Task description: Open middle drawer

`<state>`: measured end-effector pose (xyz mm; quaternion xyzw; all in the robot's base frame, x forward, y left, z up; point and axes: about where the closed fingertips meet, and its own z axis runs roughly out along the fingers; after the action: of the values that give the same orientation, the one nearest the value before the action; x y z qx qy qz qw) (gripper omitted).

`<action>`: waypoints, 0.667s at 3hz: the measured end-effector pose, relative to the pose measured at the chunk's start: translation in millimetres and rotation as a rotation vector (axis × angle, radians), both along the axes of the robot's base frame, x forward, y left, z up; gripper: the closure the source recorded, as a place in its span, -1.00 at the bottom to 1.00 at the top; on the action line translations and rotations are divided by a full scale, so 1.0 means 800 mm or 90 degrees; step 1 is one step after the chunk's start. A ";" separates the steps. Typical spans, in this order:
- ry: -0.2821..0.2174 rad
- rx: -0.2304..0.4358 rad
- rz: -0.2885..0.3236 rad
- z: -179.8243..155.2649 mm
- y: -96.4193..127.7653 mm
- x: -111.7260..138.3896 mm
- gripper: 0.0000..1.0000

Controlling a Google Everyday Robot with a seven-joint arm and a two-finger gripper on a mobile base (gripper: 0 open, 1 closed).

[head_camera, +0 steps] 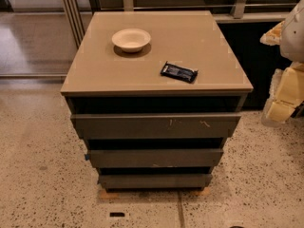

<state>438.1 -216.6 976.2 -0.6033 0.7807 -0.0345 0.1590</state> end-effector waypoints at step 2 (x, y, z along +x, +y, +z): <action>-0.005 0.015 0.012 -0.037 0.005 -0.003 -1.00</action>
Offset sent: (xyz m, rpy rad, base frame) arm -0.0080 0.0125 -0.1143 0.0862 -0.0156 0.0729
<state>436.0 -212.9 946.8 -0.6089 0.7745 -0.0265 0.1696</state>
